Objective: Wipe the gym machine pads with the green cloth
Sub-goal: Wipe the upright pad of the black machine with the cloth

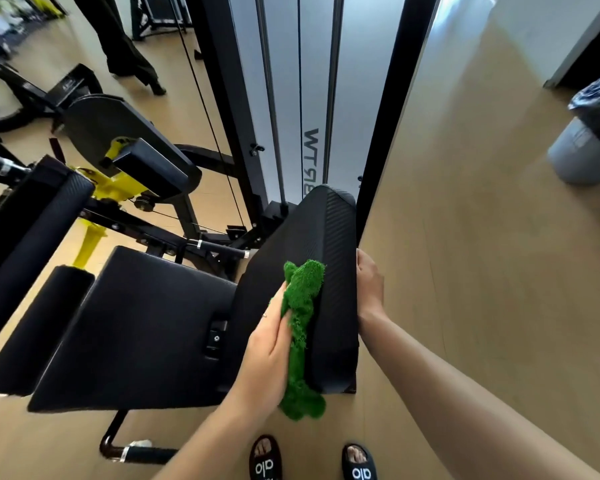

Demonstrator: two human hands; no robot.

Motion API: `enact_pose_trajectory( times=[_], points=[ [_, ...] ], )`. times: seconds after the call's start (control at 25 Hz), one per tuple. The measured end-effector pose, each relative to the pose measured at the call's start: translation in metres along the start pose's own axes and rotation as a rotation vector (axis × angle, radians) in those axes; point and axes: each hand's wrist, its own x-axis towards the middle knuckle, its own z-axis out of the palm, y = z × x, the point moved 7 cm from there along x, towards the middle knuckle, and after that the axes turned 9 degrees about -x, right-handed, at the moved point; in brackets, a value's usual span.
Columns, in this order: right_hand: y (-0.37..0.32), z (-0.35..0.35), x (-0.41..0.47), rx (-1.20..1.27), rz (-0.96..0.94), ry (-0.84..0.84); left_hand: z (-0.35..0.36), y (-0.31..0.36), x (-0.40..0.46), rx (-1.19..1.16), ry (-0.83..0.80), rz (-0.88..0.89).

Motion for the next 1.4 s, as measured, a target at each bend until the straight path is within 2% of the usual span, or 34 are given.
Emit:
enact_pose_trajectory(
  times=[0.2,0.4,0.52,0.68,0.8,1.0,1.16,1.24,1.4],
  points=[
    [0.003,0.002,0.013,-0.022,0.04,0.015,-0.002,0.011,0.093,0.093,-0.003,0.085],
    [0.0,0.0,0.014,-0.017,0.027,0.021,0.004,0.025,0.172,0.12,0.022,0.007],
    [0.0,-0.002,0.003,-0.036,0.025,0.025,-0.001,0.017,0.132,0.036,0.036,-0.037],
    [0.002,-0.002,-0.008,-0.075,0.025,0.028,-0.017,-0.022,0.001,-0.013,0.031,0.014],
    [0.001,-0.003,-0.01,-0.094,0.013,0.032,-0.014,-0.032,-0.041,-0.006,0.034,0.052],
    [0.004,-0.003,0.004,-0.086,0.023,0.067,-0.018,-0.027,0.024,-0.002,-0.034,0.081],
    [0.006,-0.002,0.015,-0.079,0.035,0.077,-0.022,-0.023,0.112,0.085,0.032,0.083],
    [0.006,-0.002,0.017,-0.084,0.028,0.073,-0.022,-0.02,0.149,0.101,0.053,0.015],
    [0.003,-0.003,0.008,-0.066,0.024,0.053,-0.021,-0.013,0.144,0.07,0.112,-0.073]
  ],
)
